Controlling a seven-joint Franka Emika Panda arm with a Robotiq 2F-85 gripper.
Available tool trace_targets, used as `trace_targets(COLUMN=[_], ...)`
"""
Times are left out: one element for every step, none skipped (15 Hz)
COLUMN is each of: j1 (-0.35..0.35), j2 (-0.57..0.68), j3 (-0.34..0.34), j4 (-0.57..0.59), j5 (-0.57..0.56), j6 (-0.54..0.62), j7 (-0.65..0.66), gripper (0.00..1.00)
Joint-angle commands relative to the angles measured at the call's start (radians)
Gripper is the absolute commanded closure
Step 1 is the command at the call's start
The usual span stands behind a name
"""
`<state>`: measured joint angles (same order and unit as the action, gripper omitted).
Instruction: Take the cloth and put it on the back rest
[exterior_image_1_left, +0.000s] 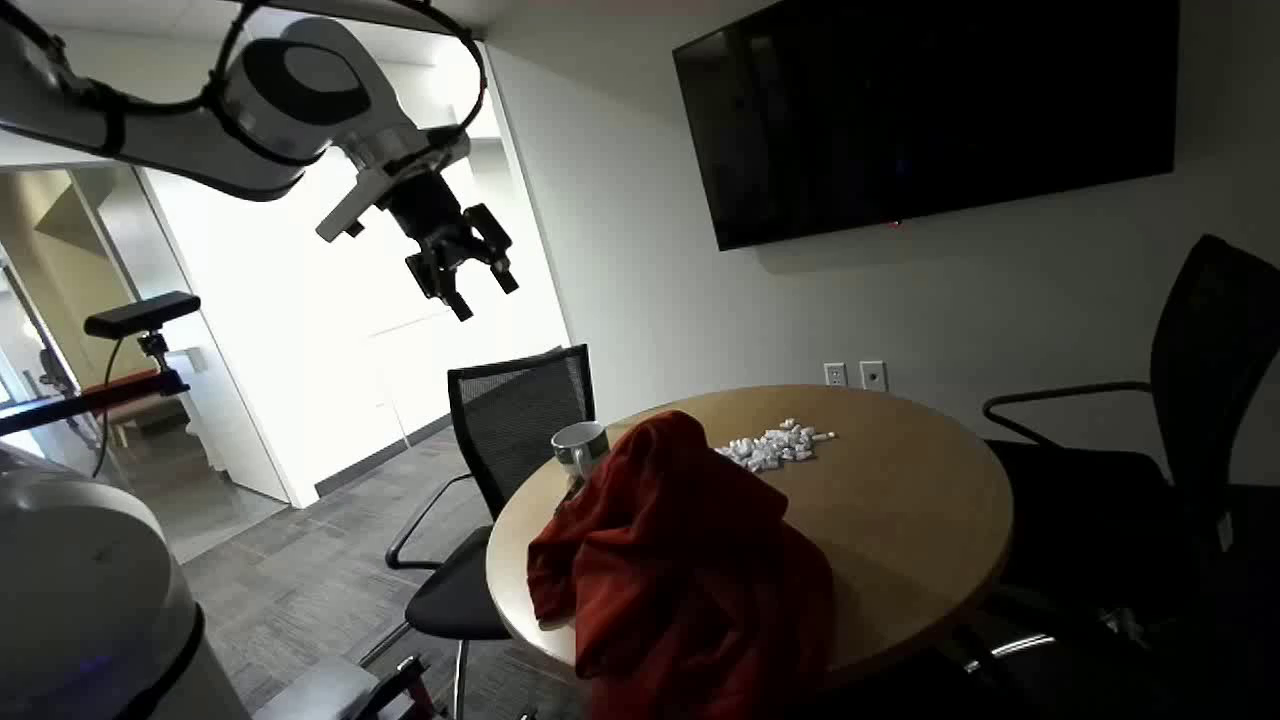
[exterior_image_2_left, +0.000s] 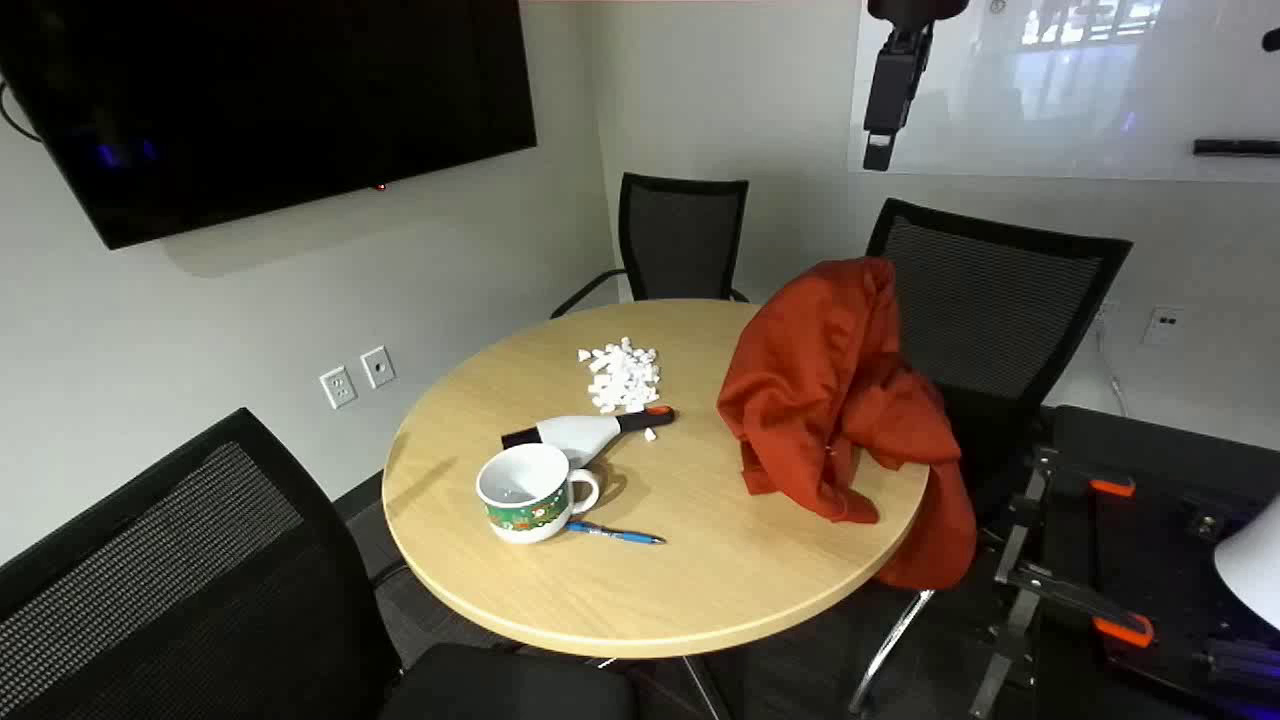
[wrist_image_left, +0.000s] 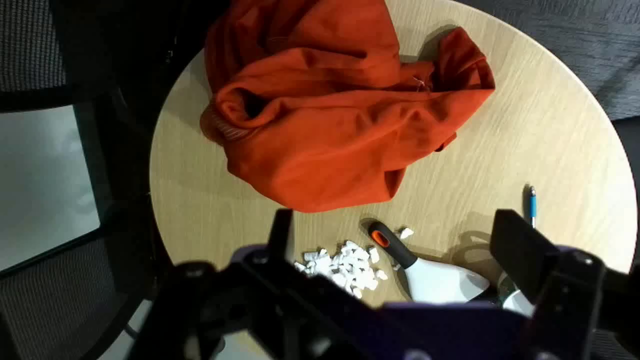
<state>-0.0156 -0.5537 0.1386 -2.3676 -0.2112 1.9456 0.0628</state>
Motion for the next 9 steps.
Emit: trace_targets(j1=[0.019,0.019,0.019,0.019,0.019,0.019,0.019,0.019,0.014], j2=[0.002,0.002,0.002,0.002,0.002,0.002,0.002,0.002,0.009], j3=[-0.015,-0.015,-0.015,-0.015,-0.015,-0.015,-0.015,-0.015,-0.019], j4=[0.002,0.002,0.002,0.002,0.002,0.002,0.002,0.002,0.004], j5=[-0.009,-0.009,-0.009,-0.009,-0.009,-0.009,-0.009,-0.009,-0.011], j6=[-0.004,-0.004,-0.004,-0.004,-0.004,-0.004,-0.004,-0.004,0.004], j7=[0.008,0.008,0.008,0.008,0.008,0.008,0.008,0.008,0.011], gripper=[0.0,0.0,0.0,0.0,0.0,0.0,0.0,0.0,0.0])
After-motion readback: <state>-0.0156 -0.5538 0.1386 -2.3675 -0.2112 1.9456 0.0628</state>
